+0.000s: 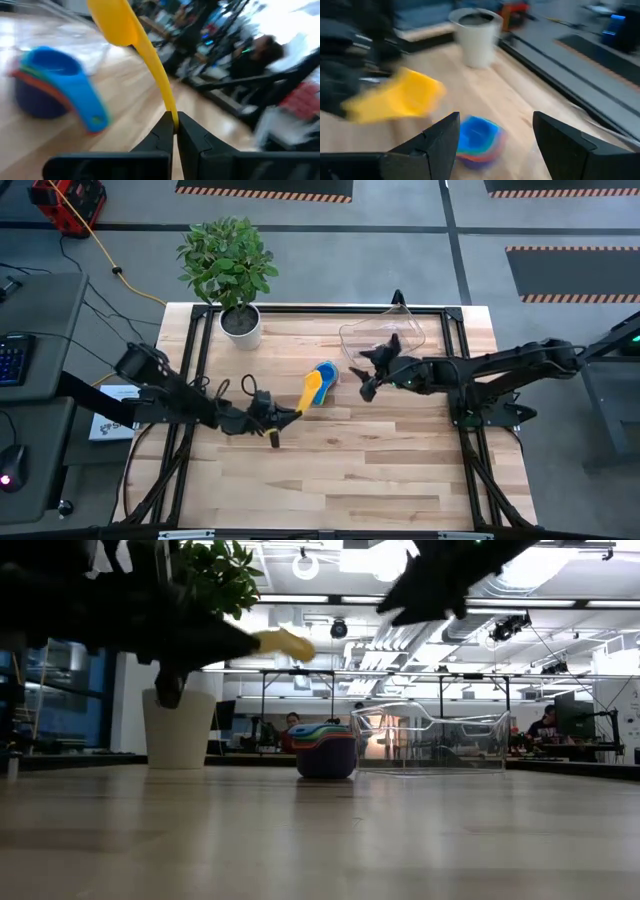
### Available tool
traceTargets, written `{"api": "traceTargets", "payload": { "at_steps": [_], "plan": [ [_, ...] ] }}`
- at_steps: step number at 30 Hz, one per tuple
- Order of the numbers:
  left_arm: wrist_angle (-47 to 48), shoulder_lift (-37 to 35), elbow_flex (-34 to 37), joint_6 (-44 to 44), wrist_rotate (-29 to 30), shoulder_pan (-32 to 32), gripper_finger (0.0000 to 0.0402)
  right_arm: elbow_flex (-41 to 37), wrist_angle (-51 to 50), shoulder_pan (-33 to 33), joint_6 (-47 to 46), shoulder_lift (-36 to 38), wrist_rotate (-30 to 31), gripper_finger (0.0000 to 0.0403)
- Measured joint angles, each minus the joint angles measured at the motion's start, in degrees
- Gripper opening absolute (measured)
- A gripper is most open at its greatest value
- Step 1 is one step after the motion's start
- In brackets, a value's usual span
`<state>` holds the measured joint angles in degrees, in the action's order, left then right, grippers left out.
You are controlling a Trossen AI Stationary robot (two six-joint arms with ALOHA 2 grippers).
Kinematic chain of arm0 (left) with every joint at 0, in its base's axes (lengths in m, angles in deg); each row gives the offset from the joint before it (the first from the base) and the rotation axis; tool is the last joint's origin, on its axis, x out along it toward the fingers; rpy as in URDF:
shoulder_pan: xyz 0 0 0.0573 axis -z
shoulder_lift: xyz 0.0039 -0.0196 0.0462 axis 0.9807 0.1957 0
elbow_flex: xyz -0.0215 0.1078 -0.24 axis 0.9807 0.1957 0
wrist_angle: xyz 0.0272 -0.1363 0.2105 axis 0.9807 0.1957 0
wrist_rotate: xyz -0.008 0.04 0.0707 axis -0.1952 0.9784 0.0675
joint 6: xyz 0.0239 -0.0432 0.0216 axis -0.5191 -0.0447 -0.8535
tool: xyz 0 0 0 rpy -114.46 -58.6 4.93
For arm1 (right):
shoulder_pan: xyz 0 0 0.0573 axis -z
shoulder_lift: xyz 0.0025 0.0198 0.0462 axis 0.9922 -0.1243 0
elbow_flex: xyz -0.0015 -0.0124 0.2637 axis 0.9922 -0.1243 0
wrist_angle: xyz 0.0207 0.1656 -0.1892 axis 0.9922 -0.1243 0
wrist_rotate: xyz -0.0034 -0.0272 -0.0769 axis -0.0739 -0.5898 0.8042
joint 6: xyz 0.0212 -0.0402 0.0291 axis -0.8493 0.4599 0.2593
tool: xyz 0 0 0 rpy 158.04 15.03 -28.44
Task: Nest measuring cups in basket
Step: Stack the yellow measuring cup on top of the blue measuring cup
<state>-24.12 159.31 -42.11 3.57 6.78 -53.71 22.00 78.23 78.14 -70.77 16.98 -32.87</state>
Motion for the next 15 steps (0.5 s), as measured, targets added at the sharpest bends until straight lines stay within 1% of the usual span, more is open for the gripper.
{"api": "traceTargets", "payload": {
  "at_steps": [2,4,7,9,12,15],
  "plan": [
    [-6.2,2.2,0.1,-0.2,-1.5,-0.1,0.0000,0.0,-3.6,-0.6,-2.2,0.4,5.2,0.0243],
    [-10.8,4.0,0.1,1.6,-3.6,-1.1,0.0000,0.0,-7.1,-1.1,-4.8,0.4,9.4,0.0243],
    [-10.9,5.7,0.1,8.4,-6.6,-3.2,0.0000,0.0,-11.6,-0.5,-10.0,0.0,12.7,0.0243],
    [-9.7,6.7,0.1,11.4,-9.1,-4.8,0.0000,0.0,-14.8,0.5,-12.7,-0.1,14.5,0.0243],
    [-10.0,6.9,0.1,12.4,-11.9,-7.2,0.0000,0.0,-17.0,2.0,-16.1,0.0,18.2,0.0243],
    [-10.2,6.3,0.1,12.4,-13.1,-8.8,0.0000,0.0,-17.6,3.2,-18.1,0.0,18.2,0.0243]
  ]
}}
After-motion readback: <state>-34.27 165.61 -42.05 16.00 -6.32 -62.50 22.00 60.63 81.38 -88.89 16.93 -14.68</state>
